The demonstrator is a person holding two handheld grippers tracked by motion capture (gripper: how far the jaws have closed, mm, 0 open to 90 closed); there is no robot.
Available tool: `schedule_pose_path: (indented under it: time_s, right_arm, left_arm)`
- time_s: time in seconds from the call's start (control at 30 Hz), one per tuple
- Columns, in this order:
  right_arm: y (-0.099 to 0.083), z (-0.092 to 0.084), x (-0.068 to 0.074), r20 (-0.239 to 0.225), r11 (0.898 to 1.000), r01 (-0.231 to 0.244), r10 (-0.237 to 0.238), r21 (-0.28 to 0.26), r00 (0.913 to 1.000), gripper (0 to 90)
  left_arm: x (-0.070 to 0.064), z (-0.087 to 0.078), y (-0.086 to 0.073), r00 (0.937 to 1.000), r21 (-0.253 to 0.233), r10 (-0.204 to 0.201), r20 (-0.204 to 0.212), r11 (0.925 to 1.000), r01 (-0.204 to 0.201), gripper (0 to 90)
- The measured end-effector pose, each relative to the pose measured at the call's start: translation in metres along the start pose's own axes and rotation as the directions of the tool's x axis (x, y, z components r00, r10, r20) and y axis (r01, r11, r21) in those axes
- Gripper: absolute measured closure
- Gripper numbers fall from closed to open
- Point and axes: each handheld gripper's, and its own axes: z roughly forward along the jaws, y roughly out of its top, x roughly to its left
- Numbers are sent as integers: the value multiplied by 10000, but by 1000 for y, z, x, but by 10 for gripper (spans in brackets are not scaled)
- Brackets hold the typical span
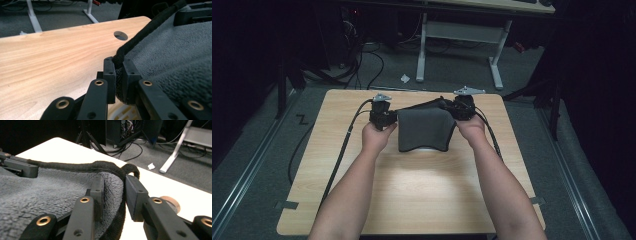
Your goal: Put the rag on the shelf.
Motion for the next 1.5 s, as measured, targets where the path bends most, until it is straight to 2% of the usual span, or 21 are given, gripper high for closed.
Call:
schedule_pose_path:
  time_s: [0.17,0.3,0.43,0.63,0.97,1.1,1.2,1.5]
  right_arm:
    - [-3,1,-2,99,9996,-261,260,129,9996,660]
    - [-4,2,-7,568,9985,-523,512,181,9971,549]
    - [-3,-3,-10,1063,9987,-501,494,36,9931,500]
    - [0,-14,-14,1640,9988,-302,362,-389,9858,519]
    - [-3,-21,-22,1976,9993,-171,236,-346,9800,536]
    - [-7,-22,-23,2065,9994,-136,196,-303,9783,550]
    - [-11,-24,-24,2144,9996,-80,139,-285,9767,557]
    - [-23,-31,-26,2241,9995,29,43,-315,9746,557]
  left_arm:
    - [0,0,-3,10000,161,22,22,9999,-23,833]
    - [0,0,-4,9999,268,120,-14,9996,-119,833]
    - [-1,0,-4,9999,294,143,-35,9995,-142,830]
    - [0,-2,-3,9998,199,-193,-94,9996,195,777]
    - [10,-13,-4,9958,-284,-737,-544,9970,722,651]
    - [13,-19,-3,9943,-389,-739,-767,9967,711,640]
    - [15,-22,-4,9940,-331,-593,-921,9979,565,633]
    - [17,-32,-12,9931,-412,-420,-1092,9984,377,630]
